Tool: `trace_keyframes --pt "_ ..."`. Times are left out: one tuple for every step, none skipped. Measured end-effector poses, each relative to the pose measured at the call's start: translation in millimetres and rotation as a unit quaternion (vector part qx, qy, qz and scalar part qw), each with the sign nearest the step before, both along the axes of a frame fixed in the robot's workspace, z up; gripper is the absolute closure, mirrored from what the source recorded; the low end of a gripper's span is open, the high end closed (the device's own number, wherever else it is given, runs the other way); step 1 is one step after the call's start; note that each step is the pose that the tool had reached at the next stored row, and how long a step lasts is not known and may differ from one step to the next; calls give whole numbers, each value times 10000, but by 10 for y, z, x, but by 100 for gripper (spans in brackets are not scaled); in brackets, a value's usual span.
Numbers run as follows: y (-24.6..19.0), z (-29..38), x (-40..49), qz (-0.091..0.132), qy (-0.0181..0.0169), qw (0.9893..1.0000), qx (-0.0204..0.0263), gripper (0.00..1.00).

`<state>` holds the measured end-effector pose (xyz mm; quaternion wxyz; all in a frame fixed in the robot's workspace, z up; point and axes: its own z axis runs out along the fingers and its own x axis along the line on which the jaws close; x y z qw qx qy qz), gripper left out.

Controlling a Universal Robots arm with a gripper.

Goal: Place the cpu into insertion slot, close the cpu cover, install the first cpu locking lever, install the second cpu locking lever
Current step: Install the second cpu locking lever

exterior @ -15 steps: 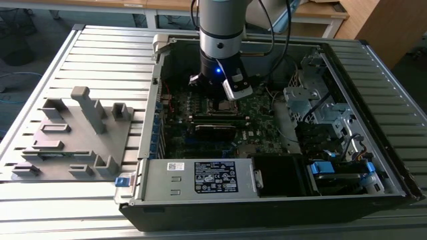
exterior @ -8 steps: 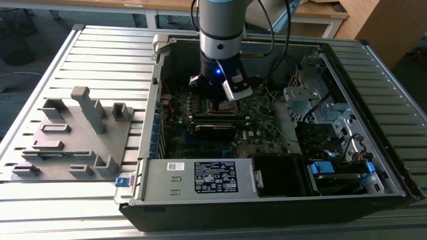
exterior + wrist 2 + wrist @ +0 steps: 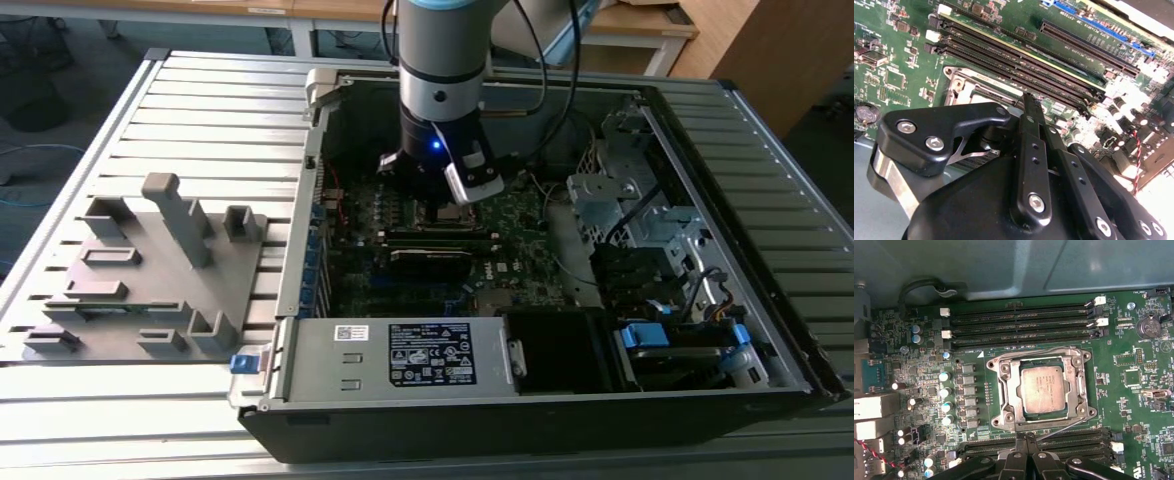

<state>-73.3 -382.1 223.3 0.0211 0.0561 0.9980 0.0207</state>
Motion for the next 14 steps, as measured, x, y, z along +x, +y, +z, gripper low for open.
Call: trace_keyframes --pt "0 -3 0 0 0 10000 -1 90" --pt "0 -6 0 0 1 10000 -2 90" --pt "-1 -7 0 0 1 10000 -3 90" --pt "-1 -10 0 0 1 10000 -2 90" --pt "0 -14 0 0 1 10000 -2 90" --pt "0 -17 0 0 1 10000 -2 90" --pt "0 -21 -1 0 1 10000 -2 90" --pt "0 -24 -4 -1 1 10000 -2 90" --pt "-1 -26 -9 -1 1 10000 -2 90" --pt "-1 -29 -16 0 1 10000 -2 90" --pt "-1 -32 -24 0 1 10000 -2 90" --pt "0 -34 -31 0 1 10000 -2 90" --pt "0 -37 -38 0 1 10000 -2 90" --pt "-1 -41 -44 0 1 10000 -2 90"
